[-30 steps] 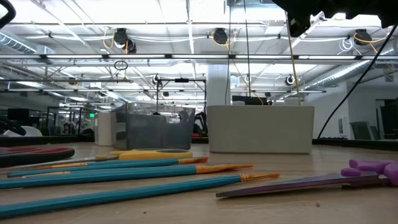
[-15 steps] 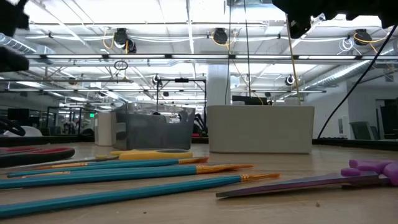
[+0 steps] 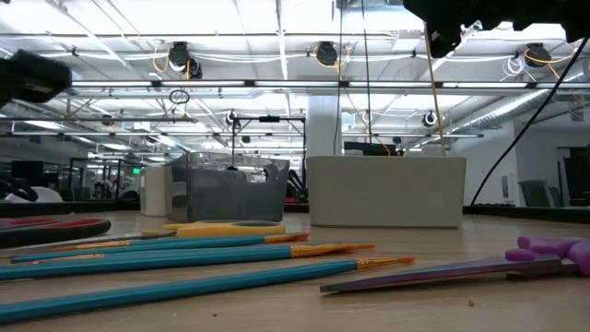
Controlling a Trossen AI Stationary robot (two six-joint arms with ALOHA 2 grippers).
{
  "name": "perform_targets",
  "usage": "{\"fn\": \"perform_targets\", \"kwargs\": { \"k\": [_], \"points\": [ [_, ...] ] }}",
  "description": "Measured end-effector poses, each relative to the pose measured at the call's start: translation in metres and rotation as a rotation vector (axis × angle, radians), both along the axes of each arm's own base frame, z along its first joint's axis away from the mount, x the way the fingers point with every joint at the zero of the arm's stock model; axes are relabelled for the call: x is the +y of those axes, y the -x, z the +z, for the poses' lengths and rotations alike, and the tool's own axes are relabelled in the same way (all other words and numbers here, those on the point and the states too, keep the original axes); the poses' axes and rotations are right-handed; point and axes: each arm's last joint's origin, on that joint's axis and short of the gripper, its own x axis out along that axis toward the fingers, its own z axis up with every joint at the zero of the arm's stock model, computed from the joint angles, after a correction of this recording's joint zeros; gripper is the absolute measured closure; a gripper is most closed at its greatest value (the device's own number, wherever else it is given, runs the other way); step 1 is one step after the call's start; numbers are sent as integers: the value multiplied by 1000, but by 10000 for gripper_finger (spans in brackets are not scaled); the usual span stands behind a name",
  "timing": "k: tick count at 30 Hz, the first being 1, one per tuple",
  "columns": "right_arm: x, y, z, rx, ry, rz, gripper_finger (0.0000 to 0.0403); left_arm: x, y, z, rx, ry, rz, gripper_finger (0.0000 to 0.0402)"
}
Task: Pick & Place Paint Supplies
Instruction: Put the gray paint bottle into the gray bin
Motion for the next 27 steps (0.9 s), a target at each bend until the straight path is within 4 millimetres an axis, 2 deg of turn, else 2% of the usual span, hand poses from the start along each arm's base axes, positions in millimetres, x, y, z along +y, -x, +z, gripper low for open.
{"fn": "perform_targets", "kwargs": {
  "k": [21, 27],
  "points": [
    [0, 0, 0, 0, 0, 0, 232, 7, 9, -33, -35, 50, 43, 160],
    [0, 0, 0, 0, 0, 0, 232, 10, 12, -39, -20, 71, 142, 161]
  ]
}}
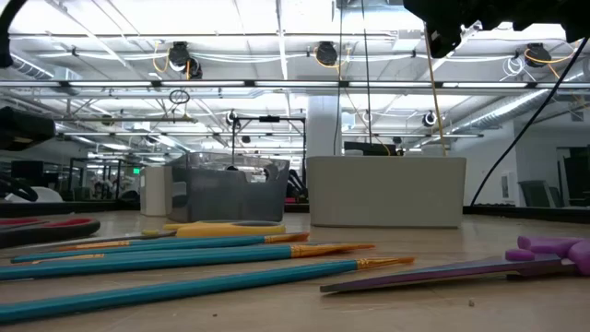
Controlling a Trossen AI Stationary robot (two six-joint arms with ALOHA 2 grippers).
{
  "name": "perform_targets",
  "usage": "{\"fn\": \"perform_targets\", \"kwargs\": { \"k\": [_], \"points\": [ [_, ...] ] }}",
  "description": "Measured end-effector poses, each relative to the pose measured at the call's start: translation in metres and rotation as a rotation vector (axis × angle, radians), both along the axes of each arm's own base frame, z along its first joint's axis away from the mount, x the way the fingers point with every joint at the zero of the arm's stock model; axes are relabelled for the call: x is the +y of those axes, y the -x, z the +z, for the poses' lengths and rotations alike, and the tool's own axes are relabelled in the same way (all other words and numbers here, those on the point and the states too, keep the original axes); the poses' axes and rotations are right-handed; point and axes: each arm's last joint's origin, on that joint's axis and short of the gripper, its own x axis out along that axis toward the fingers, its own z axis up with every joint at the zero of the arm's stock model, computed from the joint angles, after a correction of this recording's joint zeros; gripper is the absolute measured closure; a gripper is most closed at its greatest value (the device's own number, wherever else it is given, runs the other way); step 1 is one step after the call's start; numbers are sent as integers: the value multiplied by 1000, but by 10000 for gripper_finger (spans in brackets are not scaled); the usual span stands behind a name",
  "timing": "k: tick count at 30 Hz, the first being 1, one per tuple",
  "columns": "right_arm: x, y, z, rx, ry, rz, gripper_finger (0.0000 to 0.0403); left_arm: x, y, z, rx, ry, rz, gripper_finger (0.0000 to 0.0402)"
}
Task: Pick & Place Paint Supplies
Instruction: Put the gray paint bottle into the gray bin
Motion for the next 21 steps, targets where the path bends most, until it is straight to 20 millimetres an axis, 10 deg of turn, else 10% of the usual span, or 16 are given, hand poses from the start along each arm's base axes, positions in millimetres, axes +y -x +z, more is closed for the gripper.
{"fn": "perform_targets", "kwargs": {
  "k": [21],
  "points": [
    [0, 0, 0, 0, 0, 0, 232, -5, -7, 2, -107, 59, 133, 214]
  ]
}}
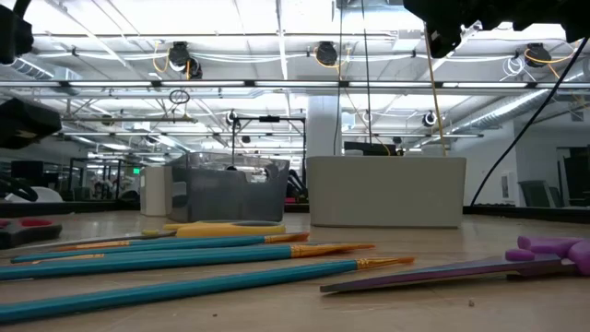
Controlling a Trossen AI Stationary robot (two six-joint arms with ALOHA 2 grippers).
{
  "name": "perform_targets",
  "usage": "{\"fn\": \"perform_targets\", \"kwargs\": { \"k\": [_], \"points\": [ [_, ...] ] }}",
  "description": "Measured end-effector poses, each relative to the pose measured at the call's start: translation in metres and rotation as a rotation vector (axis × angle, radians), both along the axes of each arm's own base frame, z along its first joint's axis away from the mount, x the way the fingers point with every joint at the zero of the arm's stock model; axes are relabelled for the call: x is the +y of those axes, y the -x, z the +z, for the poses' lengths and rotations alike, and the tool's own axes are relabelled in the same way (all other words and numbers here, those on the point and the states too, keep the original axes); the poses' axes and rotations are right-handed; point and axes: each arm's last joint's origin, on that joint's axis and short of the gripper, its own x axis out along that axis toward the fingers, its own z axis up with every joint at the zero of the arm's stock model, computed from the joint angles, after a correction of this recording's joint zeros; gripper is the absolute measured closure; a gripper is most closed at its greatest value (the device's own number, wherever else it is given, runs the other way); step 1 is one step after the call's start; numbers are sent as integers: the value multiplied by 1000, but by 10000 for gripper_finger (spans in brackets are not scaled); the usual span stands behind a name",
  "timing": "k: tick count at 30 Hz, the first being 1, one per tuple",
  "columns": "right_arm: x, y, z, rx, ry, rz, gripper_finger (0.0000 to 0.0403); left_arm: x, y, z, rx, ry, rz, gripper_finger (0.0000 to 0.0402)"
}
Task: Pick & Place Paint Supplies
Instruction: Put the gray paint bottle into the gray bin
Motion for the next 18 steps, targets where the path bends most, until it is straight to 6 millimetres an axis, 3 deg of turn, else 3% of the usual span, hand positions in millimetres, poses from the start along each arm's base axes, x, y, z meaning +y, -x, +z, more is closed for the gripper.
{"fn": "perform_targets", "kwargs": {
  "k": [7, 18],
  "points": [
    [0, 0, 0, 0, 0, 0, 232, 1, 0, 0, 1, 4, 80, 212],
    [0, 0, 0, -3, -1, 0, 232, 3, -3, 5, 116, 65, 94, 142]
  ]
}}
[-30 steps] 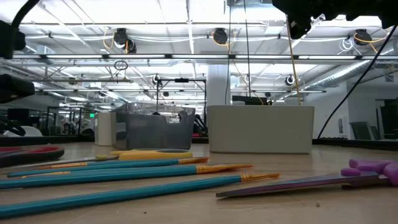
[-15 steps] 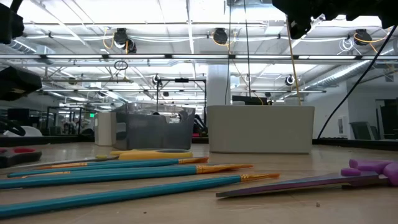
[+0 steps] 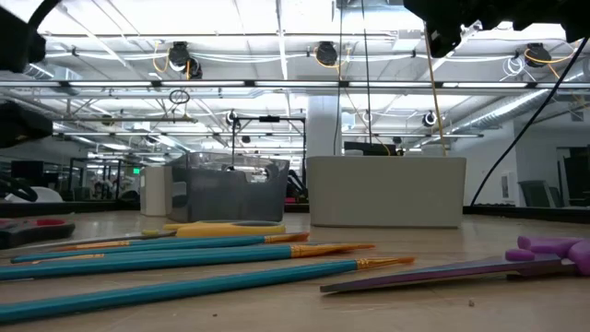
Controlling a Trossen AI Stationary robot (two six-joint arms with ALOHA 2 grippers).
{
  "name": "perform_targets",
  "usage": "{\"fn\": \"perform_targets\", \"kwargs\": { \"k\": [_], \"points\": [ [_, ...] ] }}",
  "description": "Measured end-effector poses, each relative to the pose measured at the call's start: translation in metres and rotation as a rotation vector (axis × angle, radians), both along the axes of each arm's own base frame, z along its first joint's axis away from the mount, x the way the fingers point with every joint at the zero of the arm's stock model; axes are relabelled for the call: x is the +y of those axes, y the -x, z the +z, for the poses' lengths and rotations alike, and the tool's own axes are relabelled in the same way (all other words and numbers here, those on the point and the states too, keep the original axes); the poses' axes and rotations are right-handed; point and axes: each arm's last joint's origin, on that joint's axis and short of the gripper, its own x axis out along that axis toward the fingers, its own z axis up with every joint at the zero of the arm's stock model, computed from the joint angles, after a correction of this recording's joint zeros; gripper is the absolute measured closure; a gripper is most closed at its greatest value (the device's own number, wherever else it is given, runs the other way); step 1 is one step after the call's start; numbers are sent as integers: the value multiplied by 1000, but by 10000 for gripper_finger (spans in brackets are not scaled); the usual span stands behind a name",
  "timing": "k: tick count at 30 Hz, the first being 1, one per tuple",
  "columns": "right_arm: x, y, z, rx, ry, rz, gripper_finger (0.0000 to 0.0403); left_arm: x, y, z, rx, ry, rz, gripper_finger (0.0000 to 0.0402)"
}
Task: Pick & Place Paint Supplies
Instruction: Put the gray paint bottle into the gray bin
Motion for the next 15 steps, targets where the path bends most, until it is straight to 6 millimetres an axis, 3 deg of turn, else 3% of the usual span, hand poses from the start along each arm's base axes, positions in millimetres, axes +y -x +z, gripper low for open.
{"fn": "perform_targets", "kwargs": {
  "k": [9, 15],
  "points": [
    [0, 0, 0, 0, 0, 0, 232, -8, -16, 28, -63, -36, -165, 161],
    [0, 0, 0, 0, 0, 0, 232, -10, -21, 21, -96, -96, -265, 184]
  ]
}}
